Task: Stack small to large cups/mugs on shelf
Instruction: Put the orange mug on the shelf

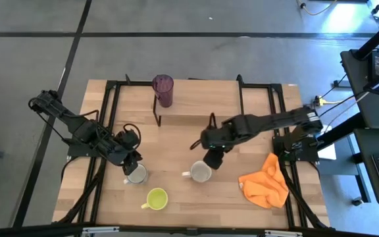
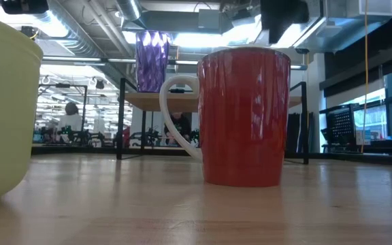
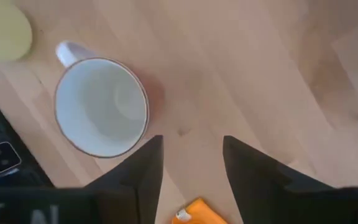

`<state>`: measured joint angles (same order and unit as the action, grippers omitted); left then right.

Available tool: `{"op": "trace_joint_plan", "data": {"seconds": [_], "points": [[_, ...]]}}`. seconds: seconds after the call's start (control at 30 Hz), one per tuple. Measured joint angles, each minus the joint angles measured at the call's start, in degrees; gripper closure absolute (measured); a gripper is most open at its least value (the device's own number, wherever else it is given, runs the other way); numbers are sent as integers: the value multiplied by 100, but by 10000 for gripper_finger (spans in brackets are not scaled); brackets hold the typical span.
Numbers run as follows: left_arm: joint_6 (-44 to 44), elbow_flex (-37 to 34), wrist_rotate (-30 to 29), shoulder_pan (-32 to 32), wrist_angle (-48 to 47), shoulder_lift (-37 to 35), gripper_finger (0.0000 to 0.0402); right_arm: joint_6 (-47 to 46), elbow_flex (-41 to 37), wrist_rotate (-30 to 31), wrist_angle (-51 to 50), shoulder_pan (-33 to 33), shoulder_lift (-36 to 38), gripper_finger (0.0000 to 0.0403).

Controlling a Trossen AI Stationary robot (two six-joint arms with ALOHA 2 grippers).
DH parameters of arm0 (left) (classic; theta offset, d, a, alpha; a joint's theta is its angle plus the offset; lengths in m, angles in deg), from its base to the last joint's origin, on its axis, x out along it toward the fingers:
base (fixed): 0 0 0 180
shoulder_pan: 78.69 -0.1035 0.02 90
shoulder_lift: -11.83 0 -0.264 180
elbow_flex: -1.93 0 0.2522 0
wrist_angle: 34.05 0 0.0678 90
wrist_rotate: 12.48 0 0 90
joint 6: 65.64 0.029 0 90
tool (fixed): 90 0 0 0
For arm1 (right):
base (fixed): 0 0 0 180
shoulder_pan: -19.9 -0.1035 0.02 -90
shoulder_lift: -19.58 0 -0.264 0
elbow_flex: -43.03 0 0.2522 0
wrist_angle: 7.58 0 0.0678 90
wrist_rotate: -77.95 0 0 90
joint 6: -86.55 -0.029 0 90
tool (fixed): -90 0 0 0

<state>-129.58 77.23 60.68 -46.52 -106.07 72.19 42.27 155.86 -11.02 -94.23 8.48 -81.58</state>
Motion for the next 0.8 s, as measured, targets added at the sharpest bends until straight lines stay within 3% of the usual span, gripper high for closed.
{"op": "trace_joint_plan", "data": {"seconds": [0.33, 0.8], "points": [[13, 0, -2, 0, 0, 0, 334, 274, 0, -846, 548, 177, -527, 234], [294, 0, -4, 0, -2, 0, 334, 270, 0, -1336, 650, 151, -984, 234]]}}
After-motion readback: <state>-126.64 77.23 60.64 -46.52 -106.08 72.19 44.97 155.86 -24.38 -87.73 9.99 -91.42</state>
